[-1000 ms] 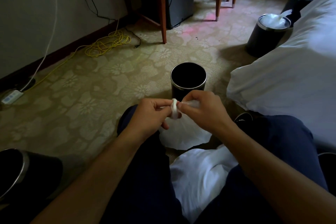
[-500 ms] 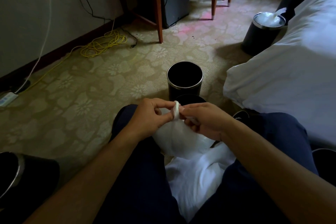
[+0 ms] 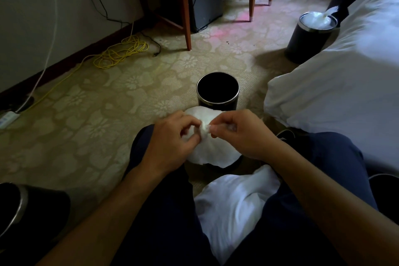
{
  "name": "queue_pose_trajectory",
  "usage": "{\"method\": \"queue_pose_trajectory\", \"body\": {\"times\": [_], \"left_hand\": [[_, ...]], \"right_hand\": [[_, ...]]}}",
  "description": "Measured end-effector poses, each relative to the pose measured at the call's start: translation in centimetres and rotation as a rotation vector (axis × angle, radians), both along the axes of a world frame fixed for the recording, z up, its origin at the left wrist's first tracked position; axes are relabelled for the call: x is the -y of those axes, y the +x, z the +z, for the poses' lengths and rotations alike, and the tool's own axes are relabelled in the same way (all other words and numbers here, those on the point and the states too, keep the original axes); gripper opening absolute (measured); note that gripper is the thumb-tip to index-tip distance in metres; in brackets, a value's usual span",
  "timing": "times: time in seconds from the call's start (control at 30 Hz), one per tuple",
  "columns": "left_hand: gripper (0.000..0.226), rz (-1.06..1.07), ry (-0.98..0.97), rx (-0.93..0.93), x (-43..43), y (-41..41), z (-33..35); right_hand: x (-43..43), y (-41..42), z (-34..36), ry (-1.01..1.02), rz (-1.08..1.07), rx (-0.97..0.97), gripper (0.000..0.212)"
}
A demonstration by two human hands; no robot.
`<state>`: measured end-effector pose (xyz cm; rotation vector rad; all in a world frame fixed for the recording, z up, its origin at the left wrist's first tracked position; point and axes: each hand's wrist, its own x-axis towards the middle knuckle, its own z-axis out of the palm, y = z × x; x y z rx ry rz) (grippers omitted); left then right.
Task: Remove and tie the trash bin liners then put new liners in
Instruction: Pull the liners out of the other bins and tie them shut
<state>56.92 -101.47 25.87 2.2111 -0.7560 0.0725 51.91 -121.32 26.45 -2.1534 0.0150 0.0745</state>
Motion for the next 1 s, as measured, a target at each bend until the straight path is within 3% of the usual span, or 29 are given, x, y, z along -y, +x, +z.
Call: {"method": "queue_pose_trajectory", "body": {"times": [0.1,0.23,0.37,0.5,0.63,0.7,0.8,1.0], "left_hand": [[0.016,-0.064,-0.058,-0.152,0.4,-0.7,0.2],[0.012,-0.068,-0.156,-0.227,0.7,-1.3,0.6],[0.004,-0.054,-0.290,-0.337,1.0,-1.7,1.5],[0.007,-0.072,-0.278,-0.371,1.0,-2.4,1.8],[0.011,-0.070,-0.207,-0.312,0.8,-2.7,1.8],[0.003,-0.059,-0.243,-0.328,0.9,-2.4,1.9],[0.007,-0.041,-0.380,-0.495,0.9,-2.1,2.0],[0.025,-0.063,-0.451,-0.810,-0.1,-1.6,2.4]], "right_hand": [[0.2,0.4,0.9,-0.250,0.121,0.080,0.015],[0.7,0.8,2.6,-0.320,0.204,0.077,0.019],[1.1,1.1,3.1,-0.390,0.235,0.123,0.045],[1.4,0.8,3.5,-0.350,0.242,0.180,0.021],[1.5,0.4,3.7,-0.207,0.199,0.140,0.016],[1.2,0.3,3.6,0.087,0.183,0.035,0.012],[0.2,0.1,3.0,0.520,0.111,-0.167,0.019],[-1.1,0.2,2.2,0.548,0.167,-0.296,0.028]]}}
